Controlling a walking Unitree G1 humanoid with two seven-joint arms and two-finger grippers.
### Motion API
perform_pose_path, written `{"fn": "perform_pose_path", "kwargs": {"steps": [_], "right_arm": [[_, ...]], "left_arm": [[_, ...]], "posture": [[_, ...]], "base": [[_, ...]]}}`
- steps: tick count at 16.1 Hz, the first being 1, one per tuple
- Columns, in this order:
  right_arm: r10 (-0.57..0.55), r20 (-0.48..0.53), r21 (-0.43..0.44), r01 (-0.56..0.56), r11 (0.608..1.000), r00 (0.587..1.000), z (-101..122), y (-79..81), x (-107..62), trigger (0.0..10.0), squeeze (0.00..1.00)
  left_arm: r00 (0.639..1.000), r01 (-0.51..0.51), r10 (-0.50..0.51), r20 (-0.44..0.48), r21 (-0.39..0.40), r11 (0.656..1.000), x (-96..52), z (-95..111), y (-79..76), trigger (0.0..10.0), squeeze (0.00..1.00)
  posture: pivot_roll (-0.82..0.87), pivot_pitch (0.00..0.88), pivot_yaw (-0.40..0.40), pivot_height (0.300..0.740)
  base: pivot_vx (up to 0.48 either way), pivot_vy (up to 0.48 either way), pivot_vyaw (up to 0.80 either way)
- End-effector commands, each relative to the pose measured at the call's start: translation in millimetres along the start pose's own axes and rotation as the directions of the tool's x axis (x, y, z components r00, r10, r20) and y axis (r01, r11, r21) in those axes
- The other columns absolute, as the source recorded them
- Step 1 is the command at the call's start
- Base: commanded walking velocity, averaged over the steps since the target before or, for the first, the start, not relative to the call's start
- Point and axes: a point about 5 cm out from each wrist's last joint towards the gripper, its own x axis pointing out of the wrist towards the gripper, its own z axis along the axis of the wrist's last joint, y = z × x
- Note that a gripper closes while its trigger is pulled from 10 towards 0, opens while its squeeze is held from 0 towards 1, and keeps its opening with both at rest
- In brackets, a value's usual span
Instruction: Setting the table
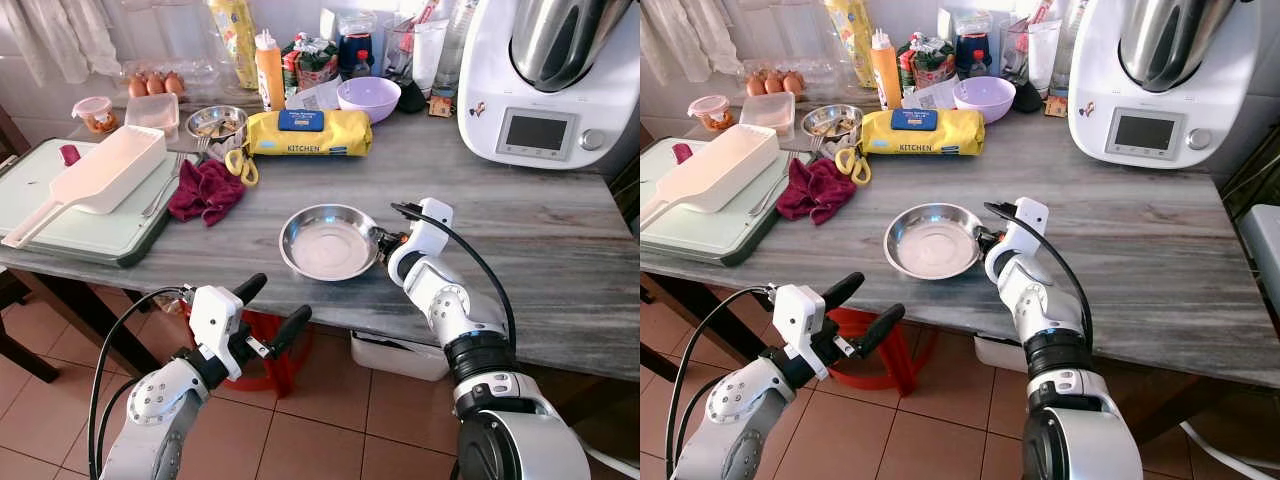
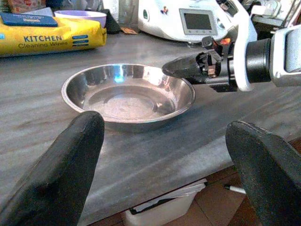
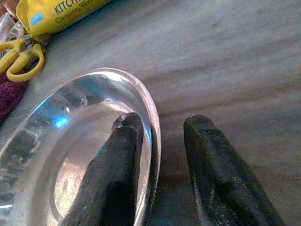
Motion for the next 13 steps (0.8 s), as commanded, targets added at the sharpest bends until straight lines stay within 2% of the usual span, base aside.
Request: {"fn": "perform_pose_path", "kwargs": {"steps": [1,4,6,7,9,10,13], "right_arm": [[0.013,0.016,-0.004,-0.013,1.0,1.0,5.1,4.3,1.4,10.0,1.0],[0.004,0.056,-0.011,-0.003,1.0,0.998,12.7,2.1,-0.4,10.0,1.0],[0.015,0.156,-0.093,-0.001,0.996,0.988,29.1,2.4,-7.3,10.0,1.0],[0.013,0.267,-0.179,0.036,0.983,0.964,43.8,3.6,-15.2,10.0,1.0],[0.034,0.329,-0.21,0.038,0.977,0.944,50.4,8.1,-22.9,10.0,1.0],[0.063,0.384,-0.28,0.051,0.959,0.921,52.9,10.4,-31.9,10.0,1.0],[0.101,0.448,-0.302,0.044,0.952,0.889,56.0,11.7,-47.1,10.0,1.0]], "left_arm": [[1.0,-0.004,0.004,-0.009,0.014,1.0,-0.1,-0.6,0.5,10.0,0.0],[1.0,-0.005,0.005,-0.006,0.013,1.0,0.1,-0.5,-0.1,10.0,0.0],[1.0,-0.01,0.01,-0.004,0.012,1.0,0.0,-0.4,-0.1,10.0,0.0],[1.0,-0.012,0.012,-0.001,0.011,1.0,-0.1,-0.3,-0.1,10.0,0.0],[1.0,-0.009,0.009,0.001,0.009,1.0,-0.1,-0.4,-0.1,10.0,0.0],[1.0,-0.006,0.006,0.0,0.01,1.0,0.8,-0.6,-0.1,10.0,0.0],[1.0,-0.007,0.007,-0.004,0.014,1.0,0.5,-0.9,1.5,10.0,0.0]], "posture": [[0.0,0.079,0.024,0.74],[0.0,0.08,0.023,0.74],[0.0,0.079,0.023,0.74],[0.0,0.079,0.023,0.74],[-0.01,0.077,0.023,0.74],[-0.01,0.075,0.025,0.74],[-0.01,0.076,0.027,0.74]], "base": [[0.0,0.0,0.0],[0.0,0.0,0.0],[0.0,0.0,0.0],[0.0,0.0,0.0],[0.0,0.0,0.0],[0.0,0.0,0.0],[0.0,0.0,0.0]]}}
